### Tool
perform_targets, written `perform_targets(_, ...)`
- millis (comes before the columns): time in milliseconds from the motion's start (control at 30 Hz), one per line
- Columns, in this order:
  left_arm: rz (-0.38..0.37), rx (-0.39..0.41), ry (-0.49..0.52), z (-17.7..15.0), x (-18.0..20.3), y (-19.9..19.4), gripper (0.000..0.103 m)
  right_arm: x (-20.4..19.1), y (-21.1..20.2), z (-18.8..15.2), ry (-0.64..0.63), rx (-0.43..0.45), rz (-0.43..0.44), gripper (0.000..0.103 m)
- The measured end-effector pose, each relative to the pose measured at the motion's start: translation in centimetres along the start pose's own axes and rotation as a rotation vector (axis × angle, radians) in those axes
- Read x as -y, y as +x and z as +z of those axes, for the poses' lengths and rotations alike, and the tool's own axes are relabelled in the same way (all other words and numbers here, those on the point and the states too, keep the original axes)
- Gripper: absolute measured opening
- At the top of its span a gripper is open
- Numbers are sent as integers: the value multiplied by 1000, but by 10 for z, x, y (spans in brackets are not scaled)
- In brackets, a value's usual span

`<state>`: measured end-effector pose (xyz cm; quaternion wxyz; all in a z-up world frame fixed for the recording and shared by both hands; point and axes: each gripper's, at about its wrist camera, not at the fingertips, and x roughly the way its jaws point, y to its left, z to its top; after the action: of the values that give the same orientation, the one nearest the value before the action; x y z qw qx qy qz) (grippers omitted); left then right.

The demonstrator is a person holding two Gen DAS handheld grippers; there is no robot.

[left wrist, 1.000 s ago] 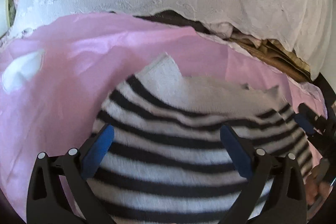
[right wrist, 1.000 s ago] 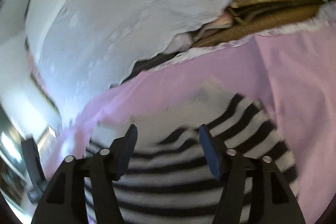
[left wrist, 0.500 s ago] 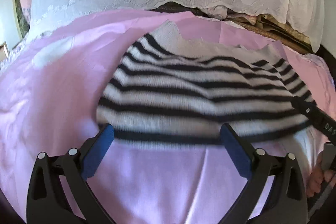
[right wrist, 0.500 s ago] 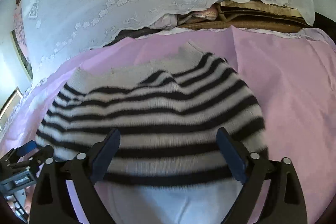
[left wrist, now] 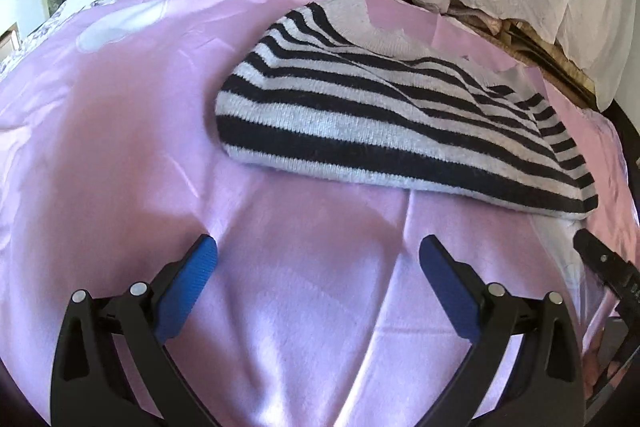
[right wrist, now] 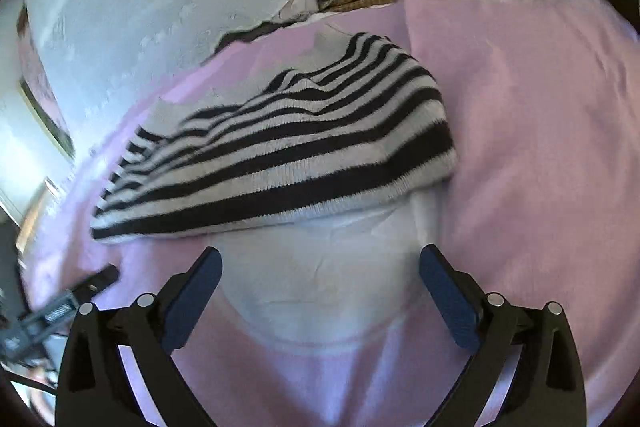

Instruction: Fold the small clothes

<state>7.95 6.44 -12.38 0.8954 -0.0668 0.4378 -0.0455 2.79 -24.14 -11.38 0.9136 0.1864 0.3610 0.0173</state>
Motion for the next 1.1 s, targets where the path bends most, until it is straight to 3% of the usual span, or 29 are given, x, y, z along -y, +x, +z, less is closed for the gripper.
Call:
perform_targets(200,58,-41,46,0,8,11,99,13,0,0,84,7,85,100)
perform_targets(567,49,-55,47,0,9,11,99,28,-6,-2,154,37,184,100)
perform_targets(867,67,-60,66,0,11,12,99,58,-16,4,336,62,326,99)
perform_targets(967,81,-62,74,1,13,14,99,74,-16,6,462,97,368,99)
perform_targets(1100,93,-62,80,2,15,16,99,80,-5,21,526,96,325,99)
